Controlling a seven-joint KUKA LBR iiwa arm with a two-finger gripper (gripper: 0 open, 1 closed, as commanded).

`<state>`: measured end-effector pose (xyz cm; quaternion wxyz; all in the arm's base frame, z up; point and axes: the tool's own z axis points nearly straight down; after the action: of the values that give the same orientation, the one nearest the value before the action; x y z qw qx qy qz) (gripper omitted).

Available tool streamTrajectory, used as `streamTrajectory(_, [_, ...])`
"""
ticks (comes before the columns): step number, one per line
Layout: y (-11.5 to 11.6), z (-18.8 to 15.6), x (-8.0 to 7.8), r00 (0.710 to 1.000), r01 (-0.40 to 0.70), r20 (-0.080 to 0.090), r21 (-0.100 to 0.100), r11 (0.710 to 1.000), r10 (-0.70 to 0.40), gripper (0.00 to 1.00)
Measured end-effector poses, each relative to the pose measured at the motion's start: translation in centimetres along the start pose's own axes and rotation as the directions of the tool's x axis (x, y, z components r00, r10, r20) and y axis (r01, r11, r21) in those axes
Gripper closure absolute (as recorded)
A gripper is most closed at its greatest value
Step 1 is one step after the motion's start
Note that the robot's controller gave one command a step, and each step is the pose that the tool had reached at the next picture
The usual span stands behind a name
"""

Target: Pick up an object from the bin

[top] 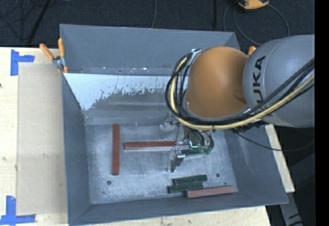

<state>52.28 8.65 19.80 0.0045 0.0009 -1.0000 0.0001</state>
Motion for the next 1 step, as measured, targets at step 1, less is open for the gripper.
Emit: streamTrajectory(1, [-0.06,-0.35,-0.17,1.0,-0.003,0.007,-0.001,1.0,0.003,0.0])
